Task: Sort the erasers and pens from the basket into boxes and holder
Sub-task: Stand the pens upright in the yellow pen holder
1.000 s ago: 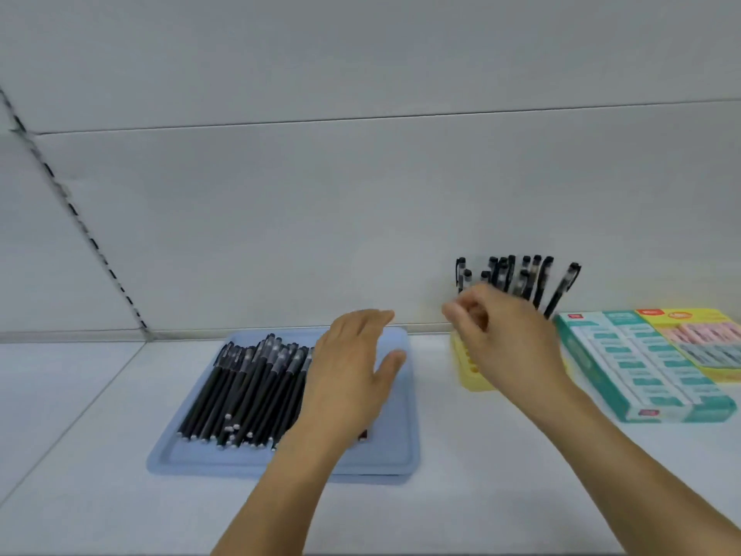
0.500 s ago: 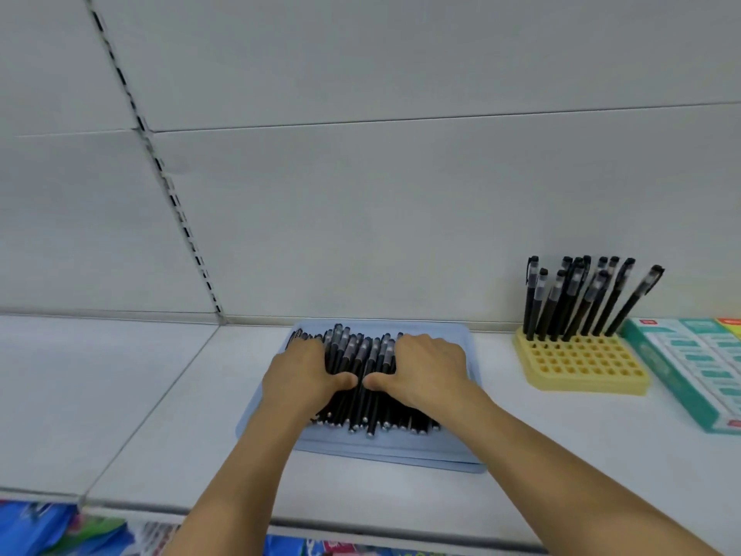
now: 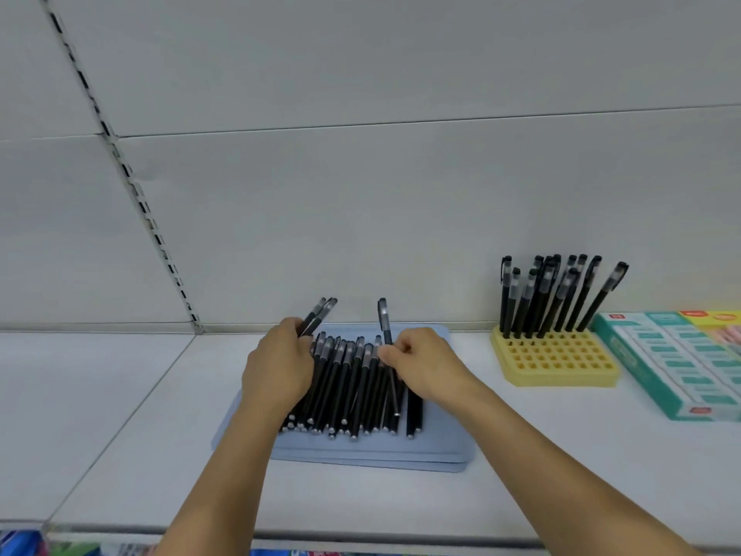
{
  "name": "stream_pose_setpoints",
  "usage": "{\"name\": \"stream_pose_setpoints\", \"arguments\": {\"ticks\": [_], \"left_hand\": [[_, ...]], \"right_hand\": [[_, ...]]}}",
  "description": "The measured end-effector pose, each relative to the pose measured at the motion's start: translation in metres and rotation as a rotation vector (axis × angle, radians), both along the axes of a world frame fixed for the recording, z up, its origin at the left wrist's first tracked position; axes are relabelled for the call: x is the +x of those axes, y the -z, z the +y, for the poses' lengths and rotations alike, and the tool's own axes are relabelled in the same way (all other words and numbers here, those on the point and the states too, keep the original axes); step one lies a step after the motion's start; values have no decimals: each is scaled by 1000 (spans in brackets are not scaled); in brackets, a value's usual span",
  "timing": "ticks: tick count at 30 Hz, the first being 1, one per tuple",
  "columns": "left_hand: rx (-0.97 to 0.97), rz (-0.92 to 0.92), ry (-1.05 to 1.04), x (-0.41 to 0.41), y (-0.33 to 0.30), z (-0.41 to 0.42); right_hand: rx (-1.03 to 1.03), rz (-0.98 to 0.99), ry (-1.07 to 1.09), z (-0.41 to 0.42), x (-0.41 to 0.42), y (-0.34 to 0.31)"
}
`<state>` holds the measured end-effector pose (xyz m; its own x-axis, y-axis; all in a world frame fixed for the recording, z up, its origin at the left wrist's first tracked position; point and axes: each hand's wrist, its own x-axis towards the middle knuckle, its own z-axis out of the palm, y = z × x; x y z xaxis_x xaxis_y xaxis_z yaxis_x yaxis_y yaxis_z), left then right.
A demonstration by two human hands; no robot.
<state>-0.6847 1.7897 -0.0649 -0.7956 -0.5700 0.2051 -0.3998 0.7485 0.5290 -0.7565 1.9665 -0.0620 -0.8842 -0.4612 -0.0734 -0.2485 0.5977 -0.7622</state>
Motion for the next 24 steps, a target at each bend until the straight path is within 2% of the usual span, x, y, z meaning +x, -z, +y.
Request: {"name": "stream_pose_setpoints", "arguments": {"ticks": [2,4,7,12,16,24], "left_hand": [[143,237,67,-3,-8,20],[418,379,171,-10,-15,45],[731,419,236,-19,-19,81],[990,426,277,-31,-20,131],[1088,393,293,-37,-17,160],[1059,375,336,-45,-14,179]], "right_hand": [[-97,45,15,19,-3,-5],[-192,82,40,42,-6,-12],[-277,166,117,85,-14,-20],[-349,245,375,158,-44,-27],[-334,349,488,189,-66,-27],[-54,471,415,191,-92,-11]]}}
